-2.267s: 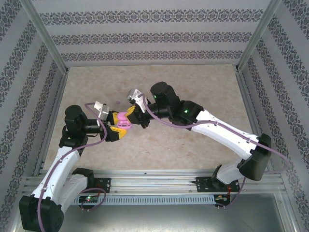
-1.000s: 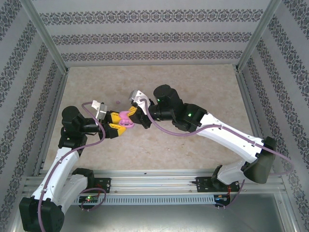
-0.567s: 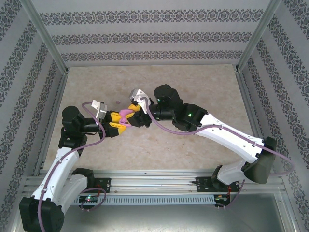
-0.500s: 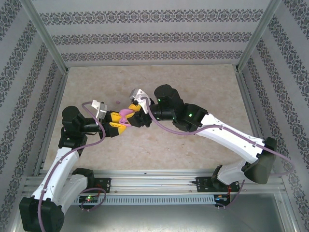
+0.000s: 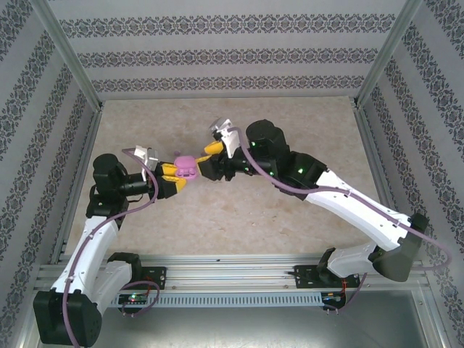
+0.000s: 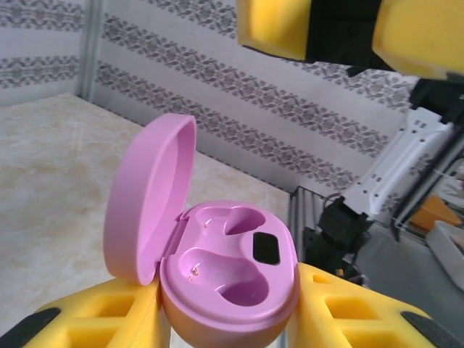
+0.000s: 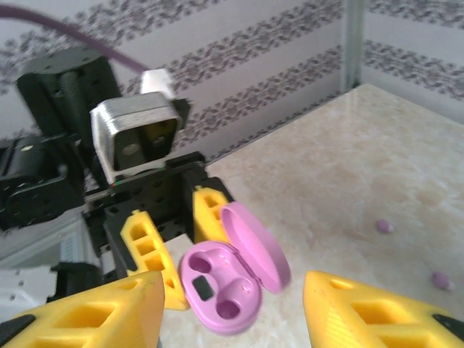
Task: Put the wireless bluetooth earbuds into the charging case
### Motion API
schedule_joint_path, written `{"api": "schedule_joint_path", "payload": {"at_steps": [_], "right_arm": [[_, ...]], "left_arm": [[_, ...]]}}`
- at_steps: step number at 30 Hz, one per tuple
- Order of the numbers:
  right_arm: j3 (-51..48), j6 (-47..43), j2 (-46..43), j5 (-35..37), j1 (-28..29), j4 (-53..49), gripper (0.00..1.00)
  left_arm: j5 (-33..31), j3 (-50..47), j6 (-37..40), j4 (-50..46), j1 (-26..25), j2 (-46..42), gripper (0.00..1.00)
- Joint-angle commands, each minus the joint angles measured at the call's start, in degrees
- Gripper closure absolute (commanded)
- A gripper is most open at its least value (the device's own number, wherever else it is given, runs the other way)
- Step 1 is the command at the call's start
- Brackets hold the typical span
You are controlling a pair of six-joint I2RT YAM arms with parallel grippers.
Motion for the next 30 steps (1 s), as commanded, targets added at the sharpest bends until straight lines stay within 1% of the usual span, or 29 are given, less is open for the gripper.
{"api": "schedule_joint_path", "payload": {"at_steps": [1,5,7,10,13,22,28,30], "right_arm": [[1.54,7.31,0.24,4.76,-2.95,-3.35,0.47],[1.72,12.67,4.06,6.18,-7.35,-7.33,0.48],[1.56,14.24,6.47,6.31,-8.80,-7.78,0.49],[1.29,16.10,10.51,6.79,-9.92,-6.19,0.49],[2.61,17.79,16.60,6.50,-10.31,-3.40,0.51],[22.76,18.49,41.37,-2.88,-10.12,-3.64,0.54],[38.98,17.25,55.92,-4.78,-9.70,-7.43,0.56],[44.75,16.62,60.04,-4.21,-9.29,-8.40,0.56]], "left_arm": [[-1.92,2.39,4.72,-3.50,1.60,-0.14,0.65],[-3.90,2.09,5.54,-3.47,2.74,-0.14,0.65],[-4.74,1.96,5.62,-3.39,2.91,-0.10,0.65],[-6.23,2.30,5.63,-3.80,3.31,-0.46,0.65],[-7.63,3.25,7.06,-6.45,3.53,-1.32,0.65],[-12.45,4.23,11.02,-14.91,3.94,-4.55,0.65],[-15.46,4.09,12.11,-19.42,4.07,-7.52,0.65],[-16.50,4.22,13.10,-21.17,4.15,-8.50,0.65]]}}
